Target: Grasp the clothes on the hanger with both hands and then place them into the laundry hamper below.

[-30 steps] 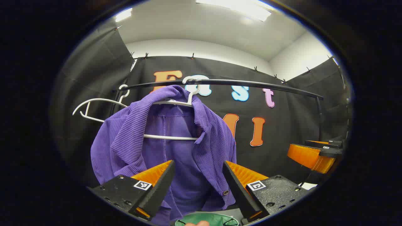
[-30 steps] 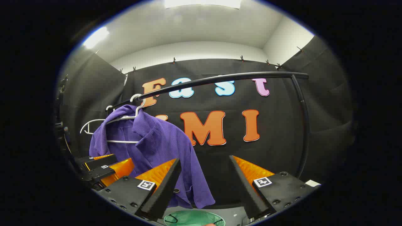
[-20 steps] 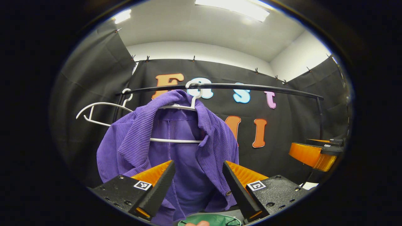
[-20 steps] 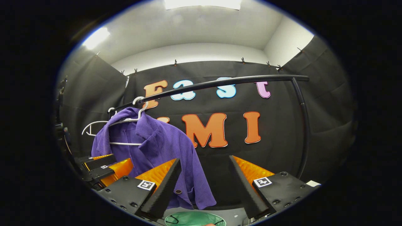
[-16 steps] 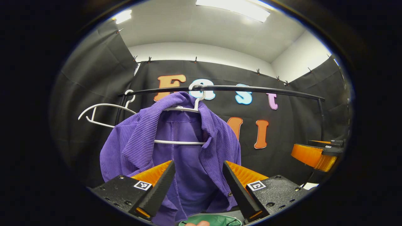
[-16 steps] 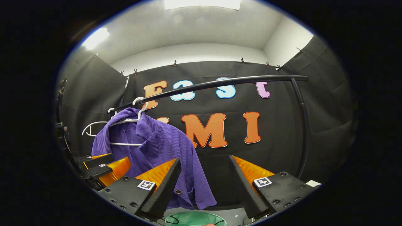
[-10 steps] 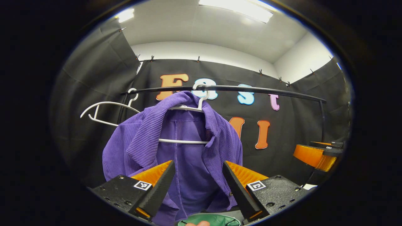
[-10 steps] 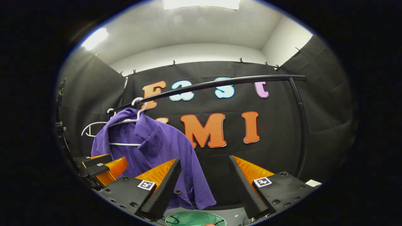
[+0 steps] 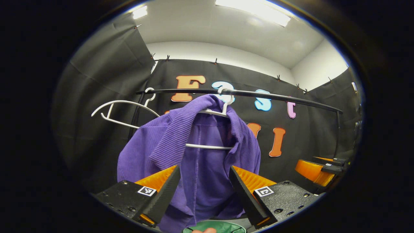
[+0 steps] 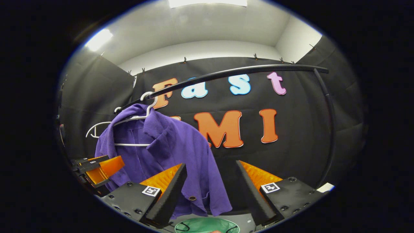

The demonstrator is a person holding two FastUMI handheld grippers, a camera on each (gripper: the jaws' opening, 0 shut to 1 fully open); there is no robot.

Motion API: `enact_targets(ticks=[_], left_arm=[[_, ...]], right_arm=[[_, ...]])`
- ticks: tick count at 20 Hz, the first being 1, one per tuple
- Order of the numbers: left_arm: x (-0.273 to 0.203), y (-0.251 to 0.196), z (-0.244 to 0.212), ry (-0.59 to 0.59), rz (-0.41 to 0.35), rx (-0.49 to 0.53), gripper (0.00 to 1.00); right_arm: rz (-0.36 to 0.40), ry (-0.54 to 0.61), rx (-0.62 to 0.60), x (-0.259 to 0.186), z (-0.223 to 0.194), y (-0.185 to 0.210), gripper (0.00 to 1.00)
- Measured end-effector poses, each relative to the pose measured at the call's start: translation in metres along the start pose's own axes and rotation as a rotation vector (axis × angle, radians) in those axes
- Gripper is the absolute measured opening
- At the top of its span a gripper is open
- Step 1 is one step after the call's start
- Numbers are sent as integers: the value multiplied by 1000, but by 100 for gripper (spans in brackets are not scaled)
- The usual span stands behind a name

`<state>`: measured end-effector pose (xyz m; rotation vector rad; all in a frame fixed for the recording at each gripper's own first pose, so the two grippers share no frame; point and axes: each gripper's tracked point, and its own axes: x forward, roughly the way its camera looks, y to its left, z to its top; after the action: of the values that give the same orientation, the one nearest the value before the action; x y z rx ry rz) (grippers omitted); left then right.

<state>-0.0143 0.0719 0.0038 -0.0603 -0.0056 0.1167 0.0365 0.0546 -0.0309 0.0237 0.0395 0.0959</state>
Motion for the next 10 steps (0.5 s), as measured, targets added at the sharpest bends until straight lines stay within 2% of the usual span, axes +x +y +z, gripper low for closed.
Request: enact_targets(ticks=[1, 2, 5, 6, 7, 9, 10], left_arm=[[1, 8, -3, 9, 3, 8, 95], [2, 15, -6, 16, 1, 12, 92], [6, 29, -15, 33, -26, 1, 95], [8, 31, -21, 40, -45, -12, 99], [10, 33, -26, 52, -66, -22, 95], [14, 37, -32, 69, -110, -36, 95], [14, 39, -30, 64, -123, -40, 95]], right_arm=[[20, 18, 0, 9, -10, 14, 98], [29, 34, -9, 20, -21, 25, 98], [16, 61, -71, 57, -49, 51, 98], [10, 75, -90, 71, -61, 58, 100], [-1, 95, -107, 85, -74, 63, 100], [-39, 124, -117, 106, -95, 68, 95], [-50, 146, -112, 114, -106, 68, 98]])
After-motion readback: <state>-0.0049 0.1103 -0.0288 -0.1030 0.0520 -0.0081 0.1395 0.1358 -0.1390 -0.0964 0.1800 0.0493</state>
